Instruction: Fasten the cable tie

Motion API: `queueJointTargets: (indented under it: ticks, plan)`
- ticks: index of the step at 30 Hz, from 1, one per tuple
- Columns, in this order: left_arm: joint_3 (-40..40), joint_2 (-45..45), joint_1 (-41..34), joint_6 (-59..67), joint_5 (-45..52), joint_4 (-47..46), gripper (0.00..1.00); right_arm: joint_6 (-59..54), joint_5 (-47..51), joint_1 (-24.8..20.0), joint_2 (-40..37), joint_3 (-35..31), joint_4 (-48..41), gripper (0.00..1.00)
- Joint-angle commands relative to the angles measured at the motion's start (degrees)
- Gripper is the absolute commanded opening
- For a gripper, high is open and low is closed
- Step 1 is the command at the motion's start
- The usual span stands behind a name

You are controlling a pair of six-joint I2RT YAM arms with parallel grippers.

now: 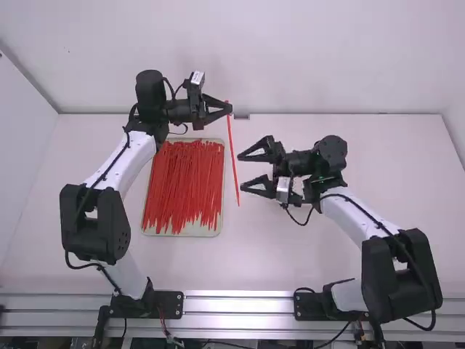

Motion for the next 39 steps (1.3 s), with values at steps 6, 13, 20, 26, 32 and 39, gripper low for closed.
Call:
queueJointTargets:
  ticks: [6, 13, 20, 26, 32, 39]
  plan:
    - [0.94, 0.0, -1.62, -2.91, 0.94, -0.02, 0.02, -7.8, -1.42, 0.79, 0.13, -0.22, -0.04, 1.0]
    - [0.94, 0.0, -1.55, -4.74, 0.33, 0.0, 0.02, -12.41, -2.93, 0.79, 0.13, -0.22, 0.07, 0.89]
    - [0.94, 0.0, -1.6, -3.43, 0.35, -0.04, 0.02, -12.2, -2.93, 1.25, 0.13, -0.24, -0.04, 0.69]
    - [0.94, 0.0, -1.57, -2.1, 0.37, -0.9, 0.02, -11.43, -2.93, 1.42, 0.13, -0.55, 0.02, 0.59]
    - [0.94, 0.0, -1.62, -1.44, 0.35, -0.87, 0.02, -11.15, -2.93, 1.46, 0.13, -0.55, -0.04, 0.42]
    - [0.94, 0.0, -1.6, -1.09, 0.13, -0.87, 0.02, -10.69, -2.91, 1.44, 0.13, -0.55, -0.04, 0.24]
